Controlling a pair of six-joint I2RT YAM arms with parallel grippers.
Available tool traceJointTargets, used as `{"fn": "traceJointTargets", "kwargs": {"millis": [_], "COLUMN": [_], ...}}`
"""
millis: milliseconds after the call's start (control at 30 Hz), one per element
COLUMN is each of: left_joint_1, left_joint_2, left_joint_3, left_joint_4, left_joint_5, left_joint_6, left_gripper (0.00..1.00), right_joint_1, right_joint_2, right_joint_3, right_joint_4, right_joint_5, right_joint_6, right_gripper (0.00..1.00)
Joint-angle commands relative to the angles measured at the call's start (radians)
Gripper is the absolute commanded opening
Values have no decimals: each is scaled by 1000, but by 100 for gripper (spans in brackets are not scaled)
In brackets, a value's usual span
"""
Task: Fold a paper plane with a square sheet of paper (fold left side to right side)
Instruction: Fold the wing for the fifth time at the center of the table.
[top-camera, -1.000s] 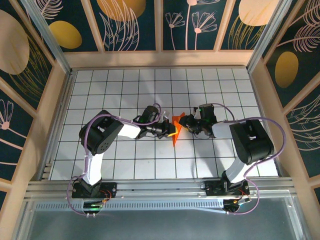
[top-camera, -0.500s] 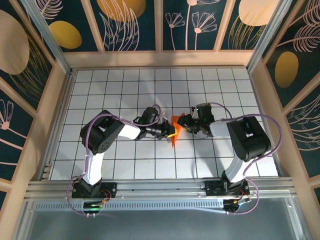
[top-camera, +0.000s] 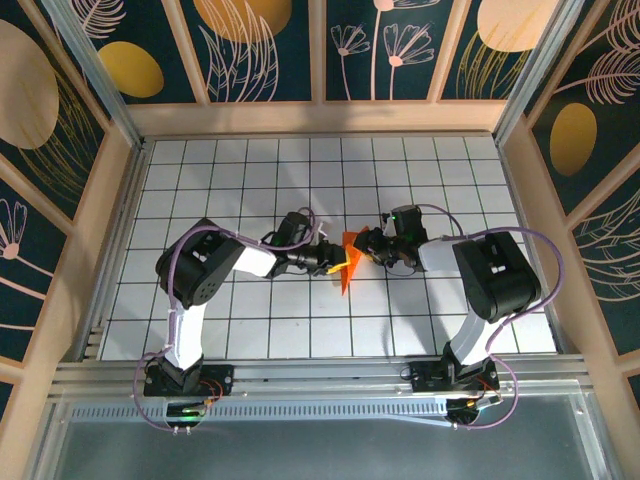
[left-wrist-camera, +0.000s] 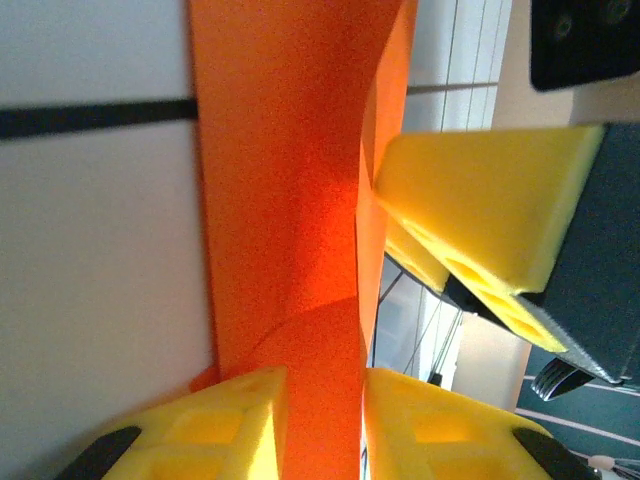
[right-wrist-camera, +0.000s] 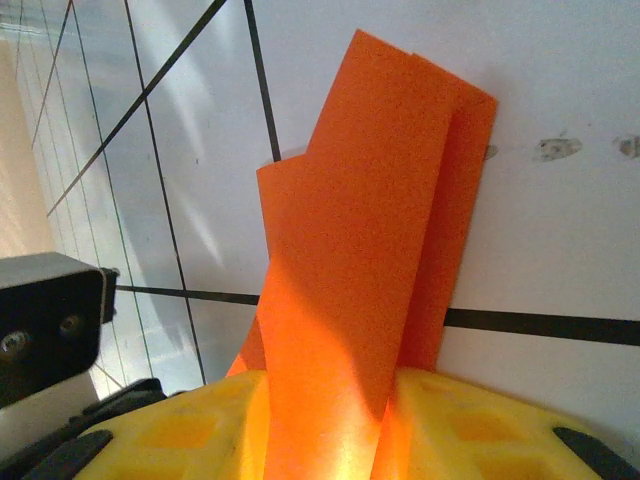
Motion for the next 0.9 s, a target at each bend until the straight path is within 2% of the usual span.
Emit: {"fn": "traceJointTargets", "kwargs": {"millis": [0, 400, 733, 867], "left_joint_1": [17, 17, 17, 17], "left_joint_2": [-27, 13, 25, 35], "left_joint_3": [6, 63, 63, 63], "left_joint_4": [-26, -68, -104, -123], "left_joint_5": [0, -4, -22, -33], "left_joint_6": [39, 70, 98, 111], "left_gripper": [28, 27, 8, 3], "right_joint_1": [15, 17, 21, 23], "right_joint_2": [49, 54, 58, 59], "right_joint_3": [14, 21, 27, 33], "right_joint_4": [-34, -42, -54, -62], "right_joint_5": [45, 44, 50, 53], "right_joint_6": [-30, -35, -41, -45], "right_gripper": [37, 37, 37, 37]}}
